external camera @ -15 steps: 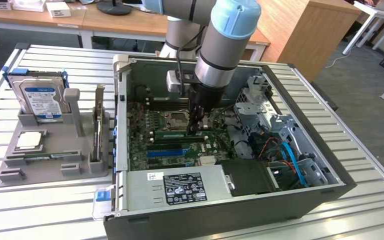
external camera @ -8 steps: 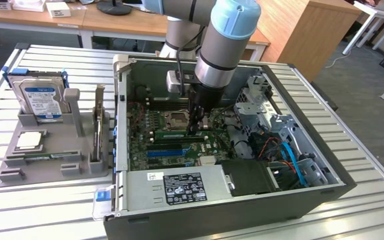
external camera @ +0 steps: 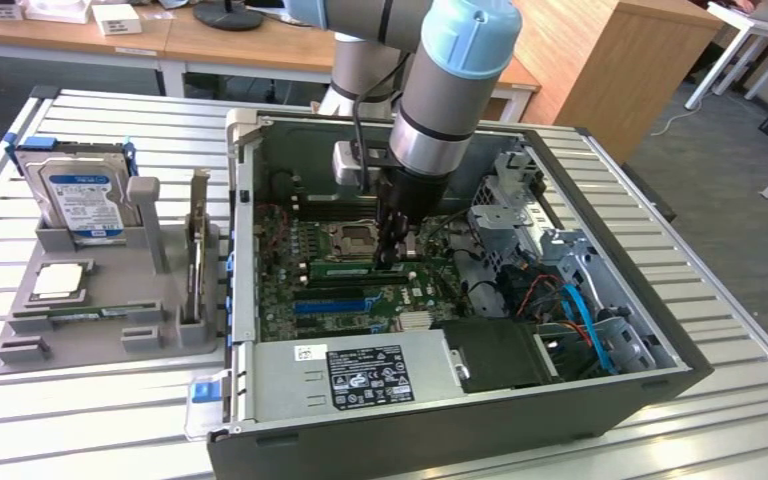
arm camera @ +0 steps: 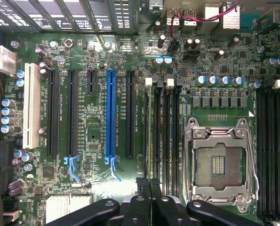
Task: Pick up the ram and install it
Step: 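Insert the ram into the slot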
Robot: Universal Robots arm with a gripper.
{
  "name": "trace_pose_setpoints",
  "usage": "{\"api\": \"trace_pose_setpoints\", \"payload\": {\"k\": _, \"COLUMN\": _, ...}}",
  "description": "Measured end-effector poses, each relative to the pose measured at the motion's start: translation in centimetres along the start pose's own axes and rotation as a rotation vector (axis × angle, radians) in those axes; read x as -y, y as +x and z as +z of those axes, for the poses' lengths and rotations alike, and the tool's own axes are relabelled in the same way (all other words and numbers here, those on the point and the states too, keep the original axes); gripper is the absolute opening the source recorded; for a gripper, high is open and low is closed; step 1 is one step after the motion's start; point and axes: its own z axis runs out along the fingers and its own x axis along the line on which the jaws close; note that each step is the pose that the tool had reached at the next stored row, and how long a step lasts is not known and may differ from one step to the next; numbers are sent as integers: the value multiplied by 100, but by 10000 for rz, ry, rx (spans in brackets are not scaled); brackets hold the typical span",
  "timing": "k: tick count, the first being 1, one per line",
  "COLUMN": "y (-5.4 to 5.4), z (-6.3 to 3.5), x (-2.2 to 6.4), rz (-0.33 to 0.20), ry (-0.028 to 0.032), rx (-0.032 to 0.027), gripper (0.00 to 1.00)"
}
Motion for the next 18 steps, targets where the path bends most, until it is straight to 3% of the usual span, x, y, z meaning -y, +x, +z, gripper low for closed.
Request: {"api": "trace_pose_setpoints", "payload": {"k": 18, "y": -4, "z": 6, "x": 0, "rz": 0, "ry": 0, "rx": 1, "gripper": 12}}
